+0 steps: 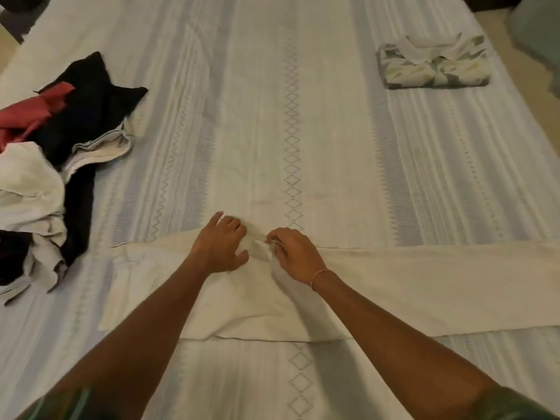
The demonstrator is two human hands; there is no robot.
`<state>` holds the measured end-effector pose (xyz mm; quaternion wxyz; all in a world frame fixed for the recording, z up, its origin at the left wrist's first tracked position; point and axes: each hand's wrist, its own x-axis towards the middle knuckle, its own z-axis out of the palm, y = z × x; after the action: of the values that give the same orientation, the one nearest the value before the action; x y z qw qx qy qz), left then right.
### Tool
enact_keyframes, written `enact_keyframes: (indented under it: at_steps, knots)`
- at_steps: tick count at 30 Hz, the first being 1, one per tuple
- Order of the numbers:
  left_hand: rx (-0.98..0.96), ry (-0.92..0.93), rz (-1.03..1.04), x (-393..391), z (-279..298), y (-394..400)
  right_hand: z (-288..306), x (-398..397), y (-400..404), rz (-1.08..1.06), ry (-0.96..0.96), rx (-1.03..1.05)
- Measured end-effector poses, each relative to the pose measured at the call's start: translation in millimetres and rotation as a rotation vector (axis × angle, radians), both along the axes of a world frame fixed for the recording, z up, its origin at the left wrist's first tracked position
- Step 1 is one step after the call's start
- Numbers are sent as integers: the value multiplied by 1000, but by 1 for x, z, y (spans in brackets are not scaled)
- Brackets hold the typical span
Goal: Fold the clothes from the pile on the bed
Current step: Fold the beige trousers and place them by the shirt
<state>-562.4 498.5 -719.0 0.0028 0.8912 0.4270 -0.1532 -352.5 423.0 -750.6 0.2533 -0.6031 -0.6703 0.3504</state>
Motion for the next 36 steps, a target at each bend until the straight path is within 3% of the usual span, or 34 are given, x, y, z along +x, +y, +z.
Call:
enact_keyframes:
  at_steps: [7,12,14,19,22,25,27,30,33,36]
  knots:
    - [-104,128,-201,-5,13,57,2,-33,46,172,-114,-293]
    - [-162,-298,141,-5,-10,61,2,-23,63,142,39,-437]
    - [-153,-380,203,-6,-20,54,8,-19,64,94,67,-462]
    - [115,-547,142,-8,-33,41,4,-11,66,41,54,-483]
    - [241,-547,274,-11,-36,38,6,-14,68,-15,66,-483]
    - [335,-569,365,-19,-34,19,10,-24,72,4,-39,-435]
    - [342,-607,440,-30,-34,-1,14,-37,75,43,-108,-420]
    - [309,-612,543,-51,-39,-32,23,-66,84,70,-21,-409]
    - [199,-656,495,-71,-48,-49,17,-95,102,105,64,-367]
    - [93,-532,426,-88,-56,-49,2,-99,119,65,8,-254]
